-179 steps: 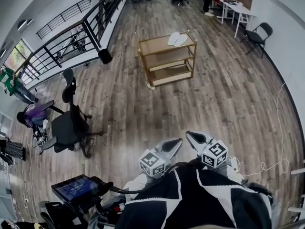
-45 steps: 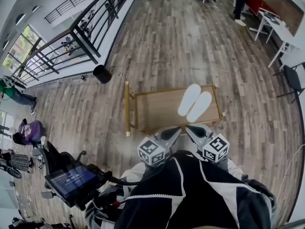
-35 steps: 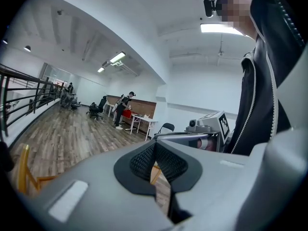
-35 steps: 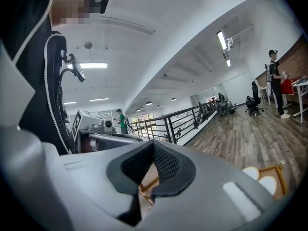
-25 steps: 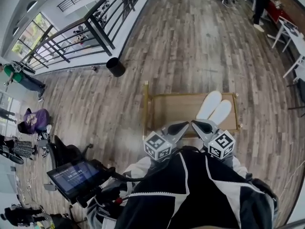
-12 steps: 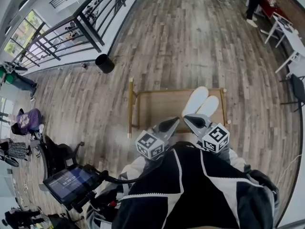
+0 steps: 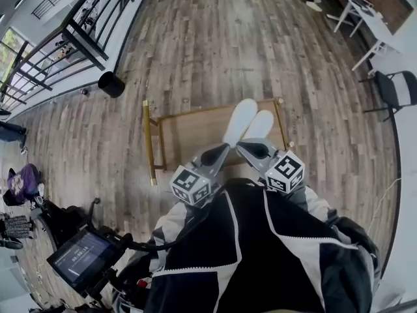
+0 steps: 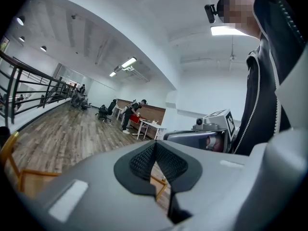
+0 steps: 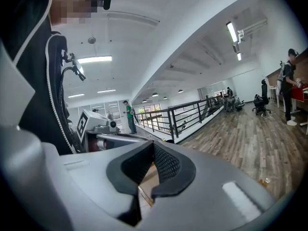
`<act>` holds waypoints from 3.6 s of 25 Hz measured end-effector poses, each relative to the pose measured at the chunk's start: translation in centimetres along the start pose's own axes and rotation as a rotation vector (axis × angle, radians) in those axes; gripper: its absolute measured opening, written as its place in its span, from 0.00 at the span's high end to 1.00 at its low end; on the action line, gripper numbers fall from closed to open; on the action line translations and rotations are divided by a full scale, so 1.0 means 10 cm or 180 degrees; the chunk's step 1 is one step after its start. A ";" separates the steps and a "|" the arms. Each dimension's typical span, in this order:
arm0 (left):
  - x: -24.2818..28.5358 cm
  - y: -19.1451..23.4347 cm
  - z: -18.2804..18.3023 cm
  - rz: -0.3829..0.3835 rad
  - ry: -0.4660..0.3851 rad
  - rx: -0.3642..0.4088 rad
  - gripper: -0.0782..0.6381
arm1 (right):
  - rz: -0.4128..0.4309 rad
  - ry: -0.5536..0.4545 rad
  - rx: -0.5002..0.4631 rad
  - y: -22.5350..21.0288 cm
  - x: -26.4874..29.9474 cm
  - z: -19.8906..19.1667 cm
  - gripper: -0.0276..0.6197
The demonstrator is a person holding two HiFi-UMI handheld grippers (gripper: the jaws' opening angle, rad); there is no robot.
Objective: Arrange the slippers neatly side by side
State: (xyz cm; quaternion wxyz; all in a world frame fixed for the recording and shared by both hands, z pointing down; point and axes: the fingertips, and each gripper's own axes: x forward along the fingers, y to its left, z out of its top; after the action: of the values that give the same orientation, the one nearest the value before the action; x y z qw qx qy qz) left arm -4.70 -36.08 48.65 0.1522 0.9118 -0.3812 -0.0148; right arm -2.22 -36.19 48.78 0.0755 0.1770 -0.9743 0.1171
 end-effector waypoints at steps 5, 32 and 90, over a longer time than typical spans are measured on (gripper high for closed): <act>0.37 0.23 -0.37 0.0024 0.0393 0.0058 0.87 | -0.0199 0.0047 0.0084 -0.15 -0.20 -0.08 0.95; 1.99 1.64 -2.59 0.0422 0.2488 0.0384 0.59 | -0.1127 0.0469 0.0386 -0.49 -1.27 -0.58 0.95; -1.22 0.91 -0.25 0.1768 0.0129 0.0186 0.85 | 0.0590 0.0347 -0.0157 0.13 0.49 -0.33 0.95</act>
State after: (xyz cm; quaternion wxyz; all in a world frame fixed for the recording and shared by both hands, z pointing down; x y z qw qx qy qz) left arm -19.30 -32.95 52.60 0.1318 0.7765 -0.6136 0.0567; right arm -6.86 -35.72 52.56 0.1215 0.0776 -0.9835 0.1090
